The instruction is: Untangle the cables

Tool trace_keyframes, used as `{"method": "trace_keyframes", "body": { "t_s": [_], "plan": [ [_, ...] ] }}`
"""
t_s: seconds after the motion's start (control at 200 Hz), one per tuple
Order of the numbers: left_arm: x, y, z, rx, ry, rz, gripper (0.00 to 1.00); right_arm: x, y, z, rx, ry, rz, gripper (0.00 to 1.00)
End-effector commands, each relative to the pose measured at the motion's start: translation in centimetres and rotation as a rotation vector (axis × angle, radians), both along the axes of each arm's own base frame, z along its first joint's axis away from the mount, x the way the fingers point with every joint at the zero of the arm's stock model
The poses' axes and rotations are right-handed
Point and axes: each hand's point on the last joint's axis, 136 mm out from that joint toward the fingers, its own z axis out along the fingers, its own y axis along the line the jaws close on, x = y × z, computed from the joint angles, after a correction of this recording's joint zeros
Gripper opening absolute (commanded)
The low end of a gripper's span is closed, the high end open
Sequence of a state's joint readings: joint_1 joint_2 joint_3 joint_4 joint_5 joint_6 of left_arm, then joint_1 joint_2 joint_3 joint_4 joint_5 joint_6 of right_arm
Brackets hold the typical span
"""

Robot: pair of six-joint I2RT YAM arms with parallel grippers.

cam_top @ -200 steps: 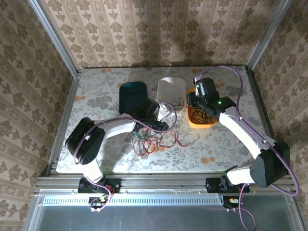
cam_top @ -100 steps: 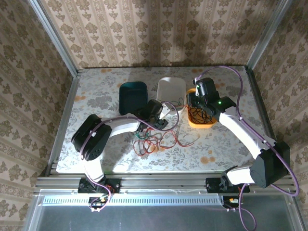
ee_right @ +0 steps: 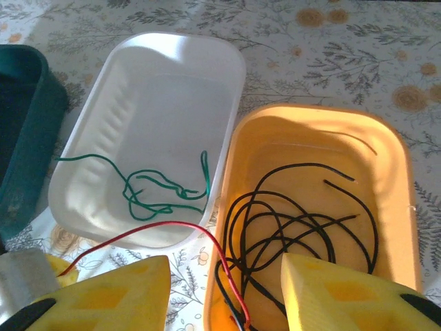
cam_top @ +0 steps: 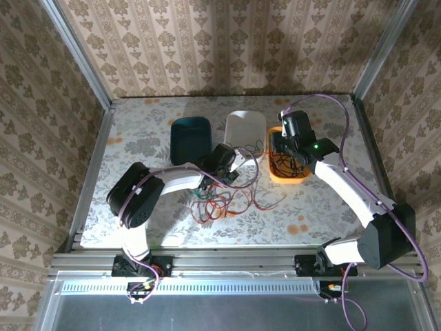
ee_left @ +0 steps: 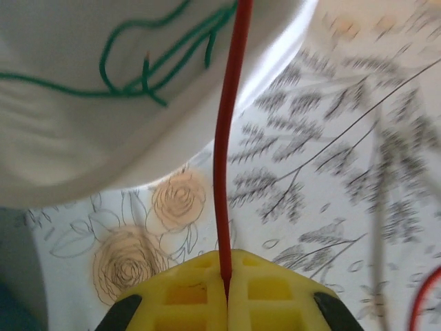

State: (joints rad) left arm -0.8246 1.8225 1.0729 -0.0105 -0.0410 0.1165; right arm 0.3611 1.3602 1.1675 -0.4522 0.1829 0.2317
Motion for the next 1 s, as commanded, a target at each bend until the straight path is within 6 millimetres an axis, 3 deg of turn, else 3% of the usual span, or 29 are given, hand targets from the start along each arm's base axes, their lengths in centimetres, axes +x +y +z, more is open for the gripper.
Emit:
{"method": "trace_keyframes", "body": {
  "t_s": [0.0, 0.145, 0.315, 0.605, 0.735, 0.995],
  "plan": [
    [-0.3, -2.3, 7.1, -0.177, -0.112, -0.061, 0.00, -0.4, -1.7, 1.2, -0.021, -0.038, -0.059, 0.47],
    [-1.8, -3.1, 12.4, -0.324, -0.160, -0.137, 0.00, -0.4, -3.4, 1.5, 0.003, -0.059, -0.135, 0.47],
    [-3.7, -3.7, 17.0, -0.446, -0.173, -0.231, 0.00, -0.2, -3.9, 2.0, 0.017, -0.076, -0.161, 0.47],
    [-1.6, -0.8, 26.2, -0.774, -0.189, -0.172, 0.00, -0.3, -4.6, 3.0, 0.014, -0.102, -0.202, 0.47],
    [-1.9, 0.3, 28.3, -0.826, -0.194, -0.217, 0.00, -0.5, -5.1, 3.4, 0.006, -0.121, -0.224, 0.47],
    [-4.6, 0.8, 33.6, -1.002, -0.110, -0.396, 0.00, -0.7, -5.7, 3.4, 0.005, -0.129, -0.260, 0.47]
  ]
}}
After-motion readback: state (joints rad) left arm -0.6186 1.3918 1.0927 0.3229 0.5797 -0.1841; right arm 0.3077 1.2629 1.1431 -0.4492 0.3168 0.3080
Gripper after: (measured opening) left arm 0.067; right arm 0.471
